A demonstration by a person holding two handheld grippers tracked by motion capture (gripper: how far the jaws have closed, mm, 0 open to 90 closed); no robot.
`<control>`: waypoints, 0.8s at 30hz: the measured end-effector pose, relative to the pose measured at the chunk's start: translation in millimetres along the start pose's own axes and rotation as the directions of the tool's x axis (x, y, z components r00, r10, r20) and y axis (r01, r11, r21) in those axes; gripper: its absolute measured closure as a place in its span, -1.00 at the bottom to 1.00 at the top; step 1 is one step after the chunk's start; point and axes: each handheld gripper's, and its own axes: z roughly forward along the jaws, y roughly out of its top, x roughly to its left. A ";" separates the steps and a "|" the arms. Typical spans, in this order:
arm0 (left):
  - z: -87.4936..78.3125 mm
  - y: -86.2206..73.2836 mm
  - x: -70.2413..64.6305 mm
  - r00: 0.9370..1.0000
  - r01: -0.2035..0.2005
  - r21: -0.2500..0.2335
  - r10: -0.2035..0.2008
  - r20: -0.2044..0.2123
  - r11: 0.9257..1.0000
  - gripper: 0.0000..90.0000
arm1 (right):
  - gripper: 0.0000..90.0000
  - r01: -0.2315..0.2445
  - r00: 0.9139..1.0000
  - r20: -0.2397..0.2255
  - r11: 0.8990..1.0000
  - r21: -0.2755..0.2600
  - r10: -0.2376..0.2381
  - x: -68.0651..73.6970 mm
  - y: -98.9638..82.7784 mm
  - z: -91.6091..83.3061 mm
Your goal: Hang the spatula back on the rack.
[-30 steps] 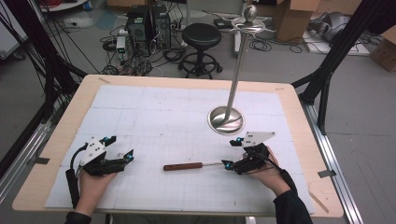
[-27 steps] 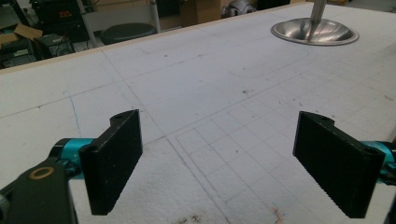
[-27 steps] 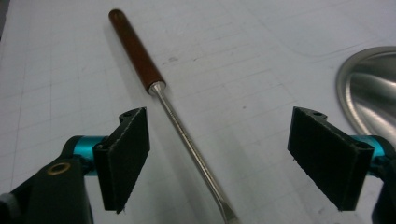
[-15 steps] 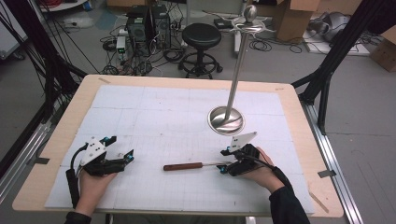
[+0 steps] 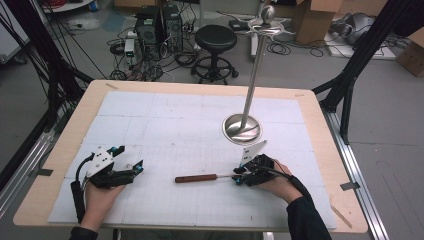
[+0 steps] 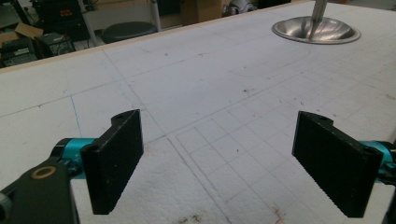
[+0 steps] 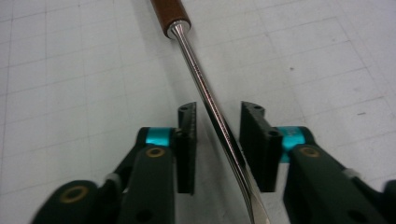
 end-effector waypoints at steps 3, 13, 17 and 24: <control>0.1 0.0 -0.4 1.000 0.001 0.001 -0.001 0.000 1.000 -0.62 | 0.62 0.011 1.000 -0.002 1.000 0.002 -0.011 0.1 0.1 -0.3; 0.5 0.1 -0.9 1.000 -0.001 0.005 0.001 -0.005 1.000 -0.60 | 0.88 0.027 1.000 0.007 0.998 0.057 -0.028 3.2 6.6 -0.3; 1.0 0.1 -1.0 1.000 -0.004 0.007 0.004 -0.011 1.000 -0.60 | 0.86 -0.025 1.000 -0.004 0.997 0.069 0.025 0.9 7.7 -0.2; 1.8 0.4 -1.3 1.000 -0.005 0.016 0.005 -0.014 1.000 -0.58 | 0.88 -0.039 0.999 0.008 0.990 0.137 0.038 2.5 17.8 1.9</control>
